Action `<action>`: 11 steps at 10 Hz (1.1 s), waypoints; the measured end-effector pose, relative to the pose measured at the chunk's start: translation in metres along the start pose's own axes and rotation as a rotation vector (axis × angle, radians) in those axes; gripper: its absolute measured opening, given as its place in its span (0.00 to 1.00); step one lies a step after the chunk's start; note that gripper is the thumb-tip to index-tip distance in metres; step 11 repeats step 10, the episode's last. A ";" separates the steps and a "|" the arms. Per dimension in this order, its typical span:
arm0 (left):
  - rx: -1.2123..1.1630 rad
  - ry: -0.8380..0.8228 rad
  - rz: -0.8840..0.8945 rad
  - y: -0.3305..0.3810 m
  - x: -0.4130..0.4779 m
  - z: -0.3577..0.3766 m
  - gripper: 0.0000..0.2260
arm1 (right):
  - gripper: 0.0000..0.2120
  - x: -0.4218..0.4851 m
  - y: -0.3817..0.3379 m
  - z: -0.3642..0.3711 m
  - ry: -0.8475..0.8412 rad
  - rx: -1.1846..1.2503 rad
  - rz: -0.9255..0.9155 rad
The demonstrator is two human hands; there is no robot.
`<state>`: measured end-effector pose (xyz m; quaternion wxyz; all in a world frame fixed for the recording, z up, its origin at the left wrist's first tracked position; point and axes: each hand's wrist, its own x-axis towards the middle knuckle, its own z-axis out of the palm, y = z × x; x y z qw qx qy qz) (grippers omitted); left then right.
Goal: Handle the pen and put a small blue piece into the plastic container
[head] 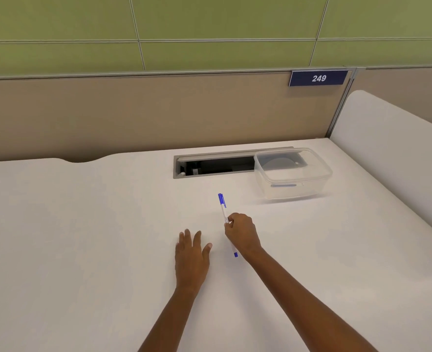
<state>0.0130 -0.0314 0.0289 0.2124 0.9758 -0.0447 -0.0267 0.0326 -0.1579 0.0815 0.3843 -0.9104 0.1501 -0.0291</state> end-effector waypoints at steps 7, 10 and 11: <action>0.124 0.080 0.021 -0.018 0.020 0.017 0.27 | 0.04 0.022 0.001 0.028 -0.088 -0.242 0.063; 0.161 0.076 0.016 -0.020 0.021 0.020 0.25 | 0.09 0.021 0.015 0.020 -0.035 -0.188 0.041; 0.161 0.076 0.016 -0.020 0.021 0.020 0.25 | 0.09 0.021 0.015 0.020 -0.035 -0.188 0.041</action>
